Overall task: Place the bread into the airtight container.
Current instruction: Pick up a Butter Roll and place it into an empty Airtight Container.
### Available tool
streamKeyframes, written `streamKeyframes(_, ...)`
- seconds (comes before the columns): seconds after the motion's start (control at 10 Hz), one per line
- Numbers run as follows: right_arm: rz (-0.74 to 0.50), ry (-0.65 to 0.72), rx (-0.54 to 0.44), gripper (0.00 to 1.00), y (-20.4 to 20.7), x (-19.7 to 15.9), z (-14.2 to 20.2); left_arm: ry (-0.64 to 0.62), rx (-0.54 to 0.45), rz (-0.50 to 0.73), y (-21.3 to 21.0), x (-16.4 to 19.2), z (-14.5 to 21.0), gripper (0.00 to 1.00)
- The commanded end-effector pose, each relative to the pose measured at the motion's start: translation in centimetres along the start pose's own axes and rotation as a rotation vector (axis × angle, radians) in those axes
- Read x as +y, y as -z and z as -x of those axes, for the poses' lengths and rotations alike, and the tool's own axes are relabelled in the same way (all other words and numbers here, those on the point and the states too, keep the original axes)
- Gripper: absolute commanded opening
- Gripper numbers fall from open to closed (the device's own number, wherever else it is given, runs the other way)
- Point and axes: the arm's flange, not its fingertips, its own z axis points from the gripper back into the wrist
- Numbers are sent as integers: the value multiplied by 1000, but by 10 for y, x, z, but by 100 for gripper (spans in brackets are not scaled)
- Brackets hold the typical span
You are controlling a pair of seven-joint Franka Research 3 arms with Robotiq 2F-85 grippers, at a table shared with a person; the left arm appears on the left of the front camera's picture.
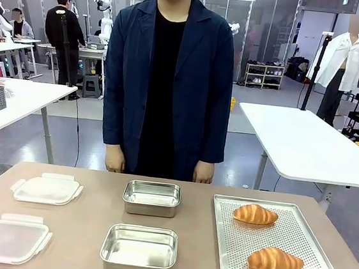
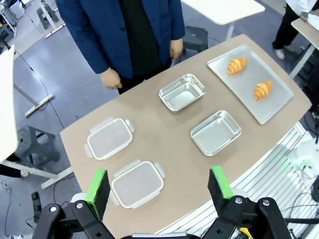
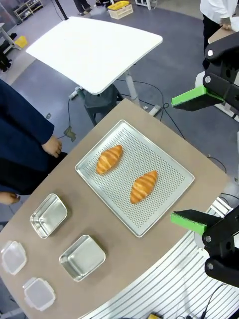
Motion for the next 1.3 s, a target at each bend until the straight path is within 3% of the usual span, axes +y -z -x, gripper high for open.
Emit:
streamKeyframes(0.0, 0, 0, 0, 100, 0, 0, 0, 8, 0, -7, -2, 0, -1, 100)
streamKeyframes(0.2, -57, -243, 34, 100, 5, -5, -7, 8, 0, -7, -2, 0, -1, 100)
streamKeyframes(0.3, -65, -456, 24, 100, 13, -4, -8, 8, 0, -7, -2, 0, -1, 100)
streamKeyframes(0.4, -53, -581, 48, 100, 30, -8, -9, 8, 0, -7, -2, 0, -1, 100)
streamKeyframes(0.5, -95, -573, 75, 100, 57, -14, -14, 8, 0, -7, -2, 0, -1, 100)
streamKeyframes(0.8, -234, -730, 159, 100, 162, -10, -18, 8, 0, -7, -2, 0, -1, 100)
streamKeyframes(1.0, -339, -724, 247, 100, 234, 2, 7, 8, 0, -7, -2, 0, -1, 100)
streamKeyframes(1.2, -361, -765, 264, 100, 281, 8, 35, 8, 0, -7, -2, 0, -1, 100)
